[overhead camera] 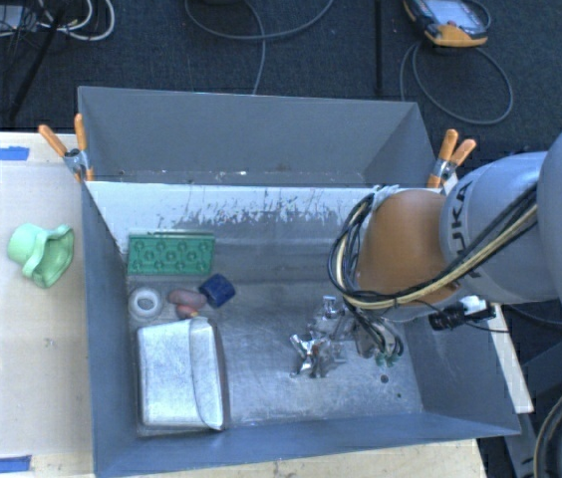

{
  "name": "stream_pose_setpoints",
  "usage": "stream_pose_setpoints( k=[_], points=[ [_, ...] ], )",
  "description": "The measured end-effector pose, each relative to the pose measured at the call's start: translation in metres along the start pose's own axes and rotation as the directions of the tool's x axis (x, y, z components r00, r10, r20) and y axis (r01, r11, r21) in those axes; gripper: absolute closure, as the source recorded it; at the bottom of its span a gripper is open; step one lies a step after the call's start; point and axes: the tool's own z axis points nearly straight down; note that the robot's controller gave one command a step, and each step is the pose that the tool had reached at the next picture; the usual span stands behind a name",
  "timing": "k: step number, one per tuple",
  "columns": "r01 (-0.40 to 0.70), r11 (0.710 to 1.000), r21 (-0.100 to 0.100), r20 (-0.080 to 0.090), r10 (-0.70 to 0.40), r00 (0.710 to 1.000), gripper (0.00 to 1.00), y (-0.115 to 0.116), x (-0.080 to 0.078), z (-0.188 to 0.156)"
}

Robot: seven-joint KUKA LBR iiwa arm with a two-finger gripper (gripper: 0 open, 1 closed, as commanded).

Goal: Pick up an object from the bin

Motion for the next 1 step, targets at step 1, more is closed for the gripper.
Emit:
stream_pose_setpoints(
  k=[1],
  points=[
    [-0.010, 1.000, 0.001, 0.004, 0.010, 1.000, 1.00, -0.0016, 0.0003, -0.1192]
  ],
)
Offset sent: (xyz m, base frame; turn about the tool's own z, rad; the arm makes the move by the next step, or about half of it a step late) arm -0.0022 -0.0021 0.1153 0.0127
